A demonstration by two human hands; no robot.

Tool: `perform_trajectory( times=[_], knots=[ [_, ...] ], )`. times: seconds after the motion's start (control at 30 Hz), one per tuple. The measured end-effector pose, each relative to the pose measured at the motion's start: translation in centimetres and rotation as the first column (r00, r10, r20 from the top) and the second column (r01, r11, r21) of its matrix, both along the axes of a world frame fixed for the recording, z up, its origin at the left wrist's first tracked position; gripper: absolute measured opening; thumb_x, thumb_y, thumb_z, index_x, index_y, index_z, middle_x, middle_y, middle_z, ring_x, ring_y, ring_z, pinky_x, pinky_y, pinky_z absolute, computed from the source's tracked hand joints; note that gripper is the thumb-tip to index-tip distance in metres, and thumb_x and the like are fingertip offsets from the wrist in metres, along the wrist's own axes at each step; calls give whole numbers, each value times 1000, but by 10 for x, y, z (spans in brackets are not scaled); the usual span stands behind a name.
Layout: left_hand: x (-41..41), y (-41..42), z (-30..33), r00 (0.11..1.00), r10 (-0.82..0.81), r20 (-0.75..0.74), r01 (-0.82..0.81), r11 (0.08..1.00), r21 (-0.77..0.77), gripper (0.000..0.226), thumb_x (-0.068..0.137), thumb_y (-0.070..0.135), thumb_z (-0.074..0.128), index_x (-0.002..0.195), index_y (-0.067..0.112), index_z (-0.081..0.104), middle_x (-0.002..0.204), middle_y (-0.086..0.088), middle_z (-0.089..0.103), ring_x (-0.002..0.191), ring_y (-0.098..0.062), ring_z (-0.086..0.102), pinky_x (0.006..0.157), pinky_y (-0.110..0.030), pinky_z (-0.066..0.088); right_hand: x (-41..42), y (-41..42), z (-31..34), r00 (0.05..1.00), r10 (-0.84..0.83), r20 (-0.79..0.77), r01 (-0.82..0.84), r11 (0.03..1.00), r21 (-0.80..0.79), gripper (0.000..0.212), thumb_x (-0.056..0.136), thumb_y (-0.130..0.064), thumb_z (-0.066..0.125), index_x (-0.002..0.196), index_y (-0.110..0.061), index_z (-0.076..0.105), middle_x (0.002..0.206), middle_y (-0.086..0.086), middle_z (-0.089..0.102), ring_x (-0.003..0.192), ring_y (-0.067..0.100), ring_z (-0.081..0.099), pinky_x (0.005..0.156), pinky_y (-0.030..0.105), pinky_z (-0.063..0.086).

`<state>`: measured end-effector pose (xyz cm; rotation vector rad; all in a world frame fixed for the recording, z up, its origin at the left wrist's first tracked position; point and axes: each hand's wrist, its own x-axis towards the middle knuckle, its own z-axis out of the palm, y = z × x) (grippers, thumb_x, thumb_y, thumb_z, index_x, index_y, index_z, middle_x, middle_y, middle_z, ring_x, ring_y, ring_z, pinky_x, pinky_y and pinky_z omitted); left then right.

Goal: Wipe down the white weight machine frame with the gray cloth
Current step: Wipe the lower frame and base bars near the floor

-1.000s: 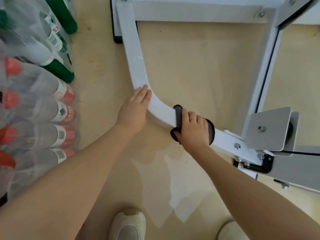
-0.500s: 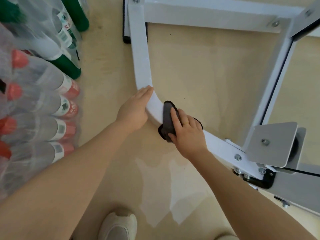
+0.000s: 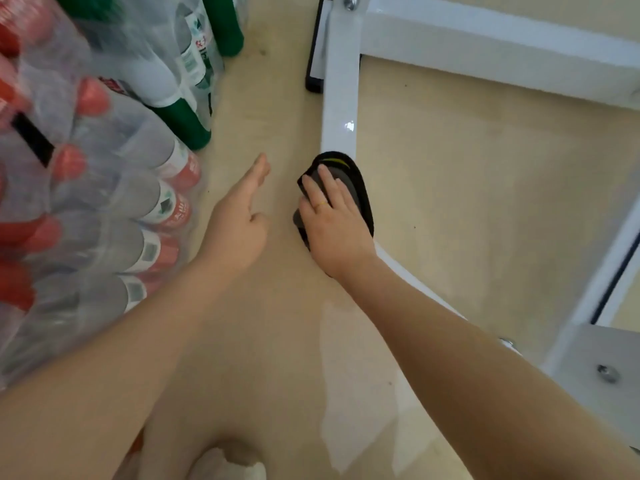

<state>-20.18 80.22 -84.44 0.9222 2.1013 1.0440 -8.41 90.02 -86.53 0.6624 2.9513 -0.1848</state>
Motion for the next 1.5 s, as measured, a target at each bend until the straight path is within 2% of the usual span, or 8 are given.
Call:
perform_trajectory(
  times=[0.27,0.5,0.67,0.8,1.0,1.23,1.4,1.5],
  knots=[
    [-2,-24,3,999,22,-23,-23,999,-39,77,80,-15,37,144,27,26,147,7,33,133,-2,29,95,4,16,-35,68,12,993,103,63,-98,992,-78,53,92,-50,40,127,-12,51,149,5,31,144,29,1,114,43,2],
    [8,-1,0,997,-56,-61,53,997,-57,70,83,-11,42,144,19,27,148,2,31,129,0,27,88,11,10,16,57,18,844,535,-34,-531,826,-188,33,80,-39,63,95,-10,69,113,11,62,131,37,38,111,45,14],
    [7,24,-3,998,-48,-47,48,999,-7,64,84,-1,45,144,15,27,146,-1,34,132,-9,31,97,-4,16,-34,97,9,927,372,-41,-375,920,-115,42,81,-43,53,99,-9,69,109,11,63,129,32,40,111,43,18],
    [13,39,-9,1000,-11,-18,12,999,31,58,85,-4,41,140,11,34,133,-3,43,119,-8,40,91,-8,24,-67,135,3,980,162,-120,-170,984,-57,37,88,-41,53,111,-15,64,133,2,50,140,26,19,114,40,12],
    [31,54,-7,996,-7,88,14,996,-85,49,90,18,46,137,20,35,130,2,43,112,-12,44,87,-24,35,-109,156,12,985,14,171,-3,998,-63,44,89,-43,42,128,-25,51,150,-2,25,143,27,-5,114,44,1],
    [22,80,-10,983,2,183,26,988,-151,52,80,26,66,127,21,44,117,3,59,106,-17,56,77,-26,43,-81,137,-4,997,21,-71,-29,993,-113,36,87,-35,49,120,-23,56,152,-1,24,143,28,-1,113,41,-1],
    [15,87,-8,981,11,193,34,973,-227,88,75,31,73,144,20,20,139,-1,41,123,-18,43,90,-23,36,-113,166,-3,985,-169,-41,163,980,-116,60,90,-37,42,146,-24,24,157,-2,3,144,25,-5,114,40,-2],
    [16,86,-8,977,67,201,7,938,-348,81,75,37,72,139,10,29,131,-5,50,114,-22,52,91,-31,43,-118,177,2,961,-278,-19,269,944,-191,73,92,-41,43,149,-19,3,157,3,-7,143,28,-10,115,38,0]
  ],
)
